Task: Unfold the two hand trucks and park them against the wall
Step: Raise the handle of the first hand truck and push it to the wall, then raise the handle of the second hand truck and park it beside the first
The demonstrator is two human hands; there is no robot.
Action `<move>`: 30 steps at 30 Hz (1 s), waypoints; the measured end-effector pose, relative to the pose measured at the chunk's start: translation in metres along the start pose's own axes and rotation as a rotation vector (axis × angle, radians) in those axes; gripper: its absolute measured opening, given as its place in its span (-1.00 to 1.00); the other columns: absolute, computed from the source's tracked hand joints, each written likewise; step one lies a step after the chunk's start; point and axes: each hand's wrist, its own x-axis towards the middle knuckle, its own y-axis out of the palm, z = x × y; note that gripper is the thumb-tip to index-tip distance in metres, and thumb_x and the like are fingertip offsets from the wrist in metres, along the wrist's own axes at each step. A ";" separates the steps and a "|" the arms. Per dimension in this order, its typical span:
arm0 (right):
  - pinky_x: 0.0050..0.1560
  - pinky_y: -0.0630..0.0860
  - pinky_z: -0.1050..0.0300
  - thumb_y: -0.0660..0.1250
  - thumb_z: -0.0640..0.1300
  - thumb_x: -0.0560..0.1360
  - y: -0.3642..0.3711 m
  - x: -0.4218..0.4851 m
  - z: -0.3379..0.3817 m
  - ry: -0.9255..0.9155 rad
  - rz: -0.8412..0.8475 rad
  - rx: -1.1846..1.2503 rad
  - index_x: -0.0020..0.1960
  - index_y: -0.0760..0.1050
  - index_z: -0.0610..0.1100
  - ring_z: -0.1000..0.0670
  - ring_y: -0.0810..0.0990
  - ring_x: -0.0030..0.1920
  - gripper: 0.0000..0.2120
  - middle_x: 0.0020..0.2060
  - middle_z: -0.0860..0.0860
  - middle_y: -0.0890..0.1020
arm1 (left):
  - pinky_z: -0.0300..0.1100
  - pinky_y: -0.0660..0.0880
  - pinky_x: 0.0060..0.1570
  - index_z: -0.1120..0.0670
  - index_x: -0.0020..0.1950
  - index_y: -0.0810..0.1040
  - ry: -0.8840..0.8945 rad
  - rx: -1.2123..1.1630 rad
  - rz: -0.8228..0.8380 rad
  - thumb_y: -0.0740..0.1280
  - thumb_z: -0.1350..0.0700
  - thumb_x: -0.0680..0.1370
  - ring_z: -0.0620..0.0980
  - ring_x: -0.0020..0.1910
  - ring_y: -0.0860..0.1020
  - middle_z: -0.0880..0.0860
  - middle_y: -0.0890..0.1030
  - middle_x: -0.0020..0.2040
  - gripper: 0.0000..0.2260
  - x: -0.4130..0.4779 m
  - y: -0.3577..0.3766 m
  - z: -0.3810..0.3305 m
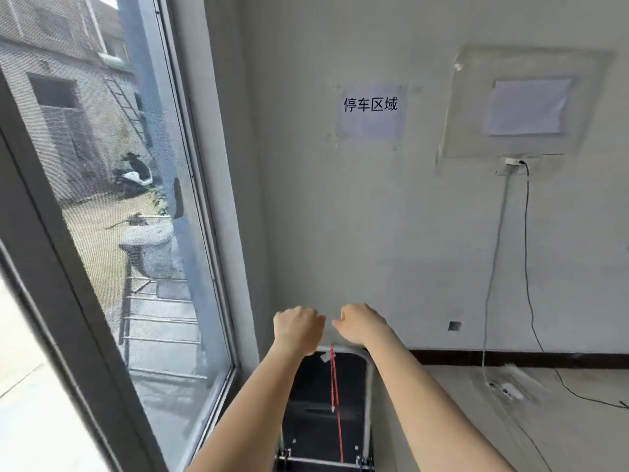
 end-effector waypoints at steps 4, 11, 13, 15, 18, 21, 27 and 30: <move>-0.09 0.37 0.05 0.13 0.03 0.53 -0.012 -0.057 -0.009 0.027 -0.012 -0.004 -0.19 0.37 -0.12 -0.13 0.43 -0.14 -0.75 -0.17 -0.11 0.46 | -0.14 0.41 -0.16 0.00 0.14 0.56 0.081 0.016 0.021 0.18 0.15 0.60 0.10 0.04 0.59 0.01 0.61 0.06 -0.79 -0.039 -0.013 -0.023; -0.42 0.17 0.14 0.14 0.02 0.51 -0.030 -0.193 -0.096 0.305 -0.147 0.065 -0.41 0.15 -0.06 -0.11 0.37 -0.23 -0.63 -0.42 -0.02 0.29 | -0.14 0.41 -0.17 0.02 0.14 0.51 0.371 -0.032 0.025 0.15 0.13 0.60 0.14 0.04 0.58 0.06 0.60 0.09 -0.81 -0.101 -0.037 -0.115; -0.34 0.28 0.12 0.15 0.02 0.51 -0.031 -0.251 -0.129 0.421 -0.194 0.085 -0.35 0.27 -0.08 -0.14 0.46 -0.15 -0.70 -0.32 -0.06 0.43 | -0.14 0.42 -0.12 0.03 0.15 0.52 0.465 -0.090 0.005 0.09 0.05 0.63 0.15 0.07 0.58 0.08 0.60 0.12 -0.76 -0.131 -0.041 -0.159; -0.16 0.38 0.09 0.16 0.02 0.53 -0.030 -0.316 -0.162 0.547 -0.242 0.115 -0.16 0.43 -0.12 -0.19 0.52 0.02 -0.77 -0.06 -0.15 0.55 | -0.13 0.44 -0.05 0.03 0.17 0.53 0.590 -0.138 0.006 0.05 -0.01 0.65 0.13 0.11 0.57 0.07 0.60 0.14 -0.70 -0.170 -0.045 -0.213; -0.05 0.39 0.08 0.15 0.04 0.54 -0.025 -0.424 -0.205 0.754 -0.279 0.125 -0.04 0.49 -0.13 -0.21 0.51 0.11 -0.74 0.05 -0.18 0.55 | -0.12 0.43 0.01 0.01 0.22 0.52 0.784 -0.197 0.049 0.00 -0.07 0.65 0.09 0.14 0.55 0.05 0.59 0.18 -0.64 -0.241 -0.058 -0.300; -0.01 0.40 0.07 0.13 0.05 0.55 -0.015 -0.540 -0.243 0.976 -0.316 0.123 0.15 0.46 -0.18 -0.22 0.50 0.13 -0.64 0.16 -0.19 0.54 | -0.10 0.43 0.04 0.00 0.22 0.50 0.988 -0.202 0.076 -0.02 -0.08 0.66 0.10 0.15 0.54 0.06 0.58 0.19 -0.63 -0.326 -0.077 -0.382; 0.07 0.43 0.05 0.14 0.04 0.54 0.024 -0.781 -0.279 1.338 -0.411 0.161 0.17 0.46 -0.18 -0.21 0.49 0.17 -0.64 0.20 -0.18 0.53 | -0.11 0.42 0.07 0.00 0.24 0.50 1.333 -0.221 0.065 -0.03 -0.10 0.66 0.10 0.17 0.53 0.07 0.58 0.21 -0.61 -0.524 -0.127 -0.494; 0.11 0.43 0.04 0.15 0.02 0.53 0.053 -0.896 -0.280 1.474 -0.460 0.189 0.21 0.44 -0.17 -0.20 0.49 0.20 -0.64 0.23 -0.19 0.51 | -0.10 0.43 0.09 0.00 0.25 0.50 1.449 -0.224 0.068 -0.02 -0.10 0.65 0.12 0.19 0.52 0.09 0.57 0.23 -0.62 -0.629 -0.140 -0.528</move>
